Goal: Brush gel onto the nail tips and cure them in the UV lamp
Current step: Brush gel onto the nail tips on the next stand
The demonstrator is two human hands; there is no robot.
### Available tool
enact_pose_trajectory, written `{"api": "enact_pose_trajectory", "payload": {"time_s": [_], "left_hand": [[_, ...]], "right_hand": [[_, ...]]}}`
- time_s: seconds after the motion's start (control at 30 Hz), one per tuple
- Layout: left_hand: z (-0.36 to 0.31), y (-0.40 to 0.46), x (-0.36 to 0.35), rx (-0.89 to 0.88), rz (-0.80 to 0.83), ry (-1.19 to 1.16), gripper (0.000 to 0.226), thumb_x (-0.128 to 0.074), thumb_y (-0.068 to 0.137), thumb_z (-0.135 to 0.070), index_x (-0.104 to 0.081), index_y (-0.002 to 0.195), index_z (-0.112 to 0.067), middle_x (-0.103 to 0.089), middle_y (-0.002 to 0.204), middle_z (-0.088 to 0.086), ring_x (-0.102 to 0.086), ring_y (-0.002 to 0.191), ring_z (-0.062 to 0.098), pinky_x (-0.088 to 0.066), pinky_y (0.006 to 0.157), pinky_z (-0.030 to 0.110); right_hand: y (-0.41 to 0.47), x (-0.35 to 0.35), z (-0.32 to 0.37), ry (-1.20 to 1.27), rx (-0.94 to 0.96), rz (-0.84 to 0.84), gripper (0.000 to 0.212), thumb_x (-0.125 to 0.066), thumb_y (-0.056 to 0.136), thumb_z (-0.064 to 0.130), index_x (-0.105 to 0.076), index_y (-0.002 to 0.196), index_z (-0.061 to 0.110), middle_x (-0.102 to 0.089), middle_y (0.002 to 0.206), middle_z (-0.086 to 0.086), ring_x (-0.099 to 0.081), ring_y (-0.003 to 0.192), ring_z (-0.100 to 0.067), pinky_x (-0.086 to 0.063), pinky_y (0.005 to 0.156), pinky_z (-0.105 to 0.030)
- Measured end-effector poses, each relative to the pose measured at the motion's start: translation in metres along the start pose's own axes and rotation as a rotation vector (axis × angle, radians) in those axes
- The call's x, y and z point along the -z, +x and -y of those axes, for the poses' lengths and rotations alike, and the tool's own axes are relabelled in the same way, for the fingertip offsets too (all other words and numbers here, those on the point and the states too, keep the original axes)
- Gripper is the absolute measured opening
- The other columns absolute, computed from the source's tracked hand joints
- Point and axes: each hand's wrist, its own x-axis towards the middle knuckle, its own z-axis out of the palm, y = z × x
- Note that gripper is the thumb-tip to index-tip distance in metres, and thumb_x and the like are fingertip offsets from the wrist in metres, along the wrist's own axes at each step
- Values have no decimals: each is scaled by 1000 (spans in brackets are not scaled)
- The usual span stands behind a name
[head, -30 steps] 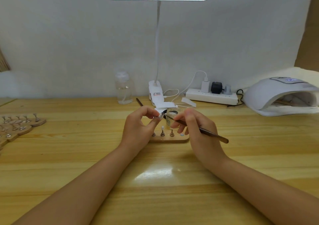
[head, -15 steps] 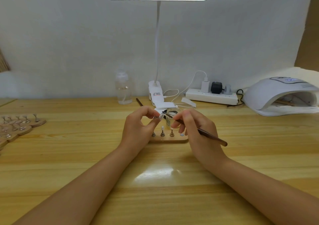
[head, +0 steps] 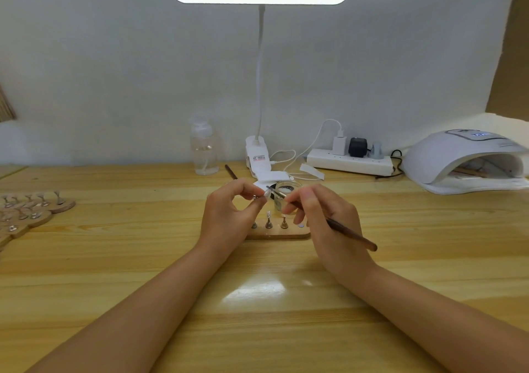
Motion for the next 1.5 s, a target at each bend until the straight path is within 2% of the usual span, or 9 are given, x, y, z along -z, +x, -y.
{"api": "enact_pose_trajectory", "payload": {"time_s": [0.07,0.2,0.37,0.57,0.77,0.9,1.1,1.37,1.5], "left_hand": [[-1,0,0,17,-6,-10,12,-72,76,-7,-65,72,-16,-63,70,-9,-57,72,2,-39,69,6],[-2,0,0,28,-3,-43,12,-72,76,-8,-66,75,-19,-64,72,-13,-59,72,-4,-41,69,4],[-3,-1,0,-42,22,-77,29,-72,74,-4,-64,74,-32,-64,79,-18,-60,78,-5,-41,73,4],[-3,-1,0,-130,72,-61,34,-74,72,-6,-63,75,-38,-63,75,-20,-59,77,3,-45,71,15],[-2,-2,0,-4,48,-89,29,-76,70,-12,-65,71,-39,-64,70,-23,-59,78,-4,-42,75,8],[-2,-1,0,30,51,-91,28,-76,70,-13,-65,69,-39,-65,70,-22,-61,78,2,-44,78,14],[-2,0,1,42,84,-120,19,-75,71,-11,-69,73,-29,-67,73,-12,-60,73,-3,-43,71,7],[-1,-1,2,41,74,-118,23,-75,71,-12,-67,70,-34,-65,66,-20,-59,71,-6,-44,72,8],[0,-1,1,55,75,-107,24,-75,70,-15,-66,68,-36,-65,66,-26,-58,72,-6,-44,74,10]], "right_hand": [[0,0,-1,-15,-8,21,26,-46,95,19,-63,76,24,-66,66,6,-59,61,-1,-45,59,-12],[0,0,-1,17,89,-42,27,-40,89,37,-61,76,27,-68,65,4,-62,61,-4,-45,59,-11],[4,8,-4,11,22,-126,27,-36,92,50,-56,84,34,-70,72,10,-65,60,-4,-44,57,-9],[8,10,-9,-159,48,-37,14,-51,88,32,-62,87,24,-66,82,11,-62,76,-1,-51,63,-20],[5,11,-9,-10,24,-95,36,-40,93,30,-61,65,19,-64,59,2,-59,59,-2,-44,59,-11],[4,7,-9,-30,48,-34,36,-36,93,34,-61,70,20,-65,66,3,-58,60,-4,-41,59,-10],[3,6,-5,106,-16,-49,38,-35,89,29,-62,66,16,-67,60,-5,-57,52,-9,-45,53,-15],[2,3,-3,141,-55,-69,43,-39,94,35,-63,66,14,-67,59,-6,-60,53,-15,-47,52,-17],[3,4,-4,54,-9,-69,34,-39,96,21,-61,71,16,-67,66,-1,-58,58,-6,-43,56,-11]]}}
